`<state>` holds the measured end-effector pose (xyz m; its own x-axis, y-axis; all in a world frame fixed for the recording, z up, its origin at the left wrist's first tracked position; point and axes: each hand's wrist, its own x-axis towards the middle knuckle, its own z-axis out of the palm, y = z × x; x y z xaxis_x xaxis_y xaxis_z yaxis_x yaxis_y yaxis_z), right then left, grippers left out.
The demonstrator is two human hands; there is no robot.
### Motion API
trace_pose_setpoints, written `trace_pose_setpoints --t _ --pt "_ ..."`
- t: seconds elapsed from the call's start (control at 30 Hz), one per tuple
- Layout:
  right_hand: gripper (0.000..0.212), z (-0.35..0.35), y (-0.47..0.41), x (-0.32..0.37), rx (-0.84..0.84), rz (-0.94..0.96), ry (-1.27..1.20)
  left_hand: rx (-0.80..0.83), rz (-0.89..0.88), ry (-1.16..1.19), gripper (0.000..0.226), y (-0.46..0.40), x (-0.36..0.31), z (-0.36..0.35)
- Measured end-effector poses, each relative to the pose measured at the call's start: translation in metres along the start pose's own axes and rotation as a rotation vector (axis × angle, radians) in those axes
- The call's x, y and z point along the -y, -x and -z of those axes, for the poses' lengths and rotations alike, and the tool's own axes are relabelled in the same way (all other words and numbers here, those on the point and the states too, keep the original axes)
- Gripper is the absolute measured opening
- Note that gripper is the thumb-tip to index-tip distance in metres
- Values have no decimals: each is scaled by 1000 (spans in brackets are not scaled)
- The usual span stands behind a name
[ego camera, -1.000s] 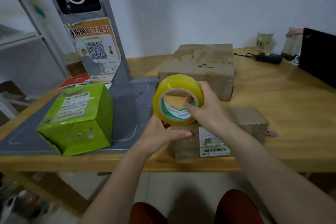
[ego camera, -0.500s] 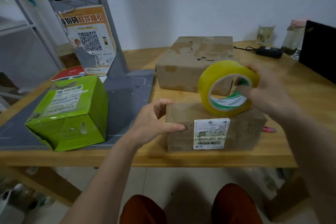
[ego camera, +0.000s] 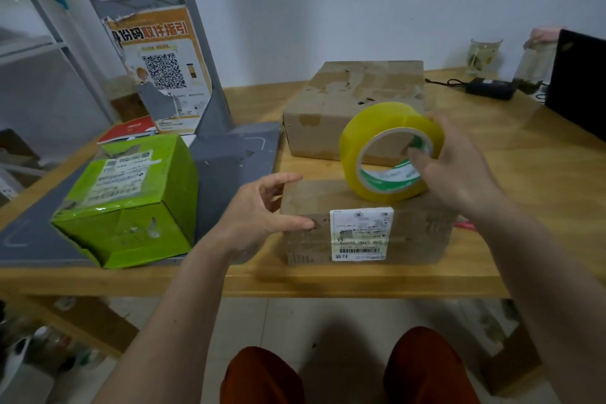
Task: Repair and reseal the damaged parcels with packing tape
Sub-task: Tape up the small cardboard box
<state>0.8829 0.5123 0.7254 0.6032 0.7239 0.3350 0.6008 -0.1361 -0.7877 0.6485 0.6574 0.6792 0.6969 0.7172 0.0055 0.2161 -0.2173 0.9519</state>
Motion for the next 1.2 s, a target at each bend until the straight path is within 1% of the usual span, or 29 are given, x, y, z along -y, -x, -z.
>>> trace_pose_setpoints --t 0.1,0.17,0.27,0.37,0.43,0.47,0.5,0.6,0.73,0.8,0.87,0.93,1.1,1.2 --pt "42 22 -10 -10 -124 48 190 -59 12 -53 87 3 4 12" --pt "36 29 -14 -17 -144 59 207 -55 19 -69 87 0 7 15" --pt "20 21 -11 -23 -159 -44 21 -47 29 -59 86 -1 8 14" --pt "22 9 -3 -31 -160 -199 -241 -29 47 -82 90 -1 9 15" --pt "24 3 2 -35 -145 -250 -345 -2 64 -131 100 0 5 16" --pt "24 1 3 -35 -143 -258 -370 12 67 -205 104 0 2 15" --pt "24 -1 4 -36 -146 -263 -383 22 63 -331 106 1 -3 13" --pt "24 -2 2 -38 -152 -273 -385 58 37 -770 113 2 -18 -1" --pt "21 -2 2 -38 -160 -272 -391 116 72 -1096 129 -4 -29 -20" --pt "22 -3 2 -38 -160 -264 -383 126 96 -1196 132 -9 -34 -27" --pt "26 -3 2 -38 -165 -266 -358 149 95 -1223 133 -13 -40 -38" --pt "28 -3 3 -36 -179 -251 -311 165 71 -1199 131 -16 -46 -52" --pt "20 -4 6 -27 -162 -173 -208 177 31 -1111 129 -28 -58 -84" --pt "21 -5 8 -21 -151 -123 -134 153 24 -1110 127 -37 -60 -98"
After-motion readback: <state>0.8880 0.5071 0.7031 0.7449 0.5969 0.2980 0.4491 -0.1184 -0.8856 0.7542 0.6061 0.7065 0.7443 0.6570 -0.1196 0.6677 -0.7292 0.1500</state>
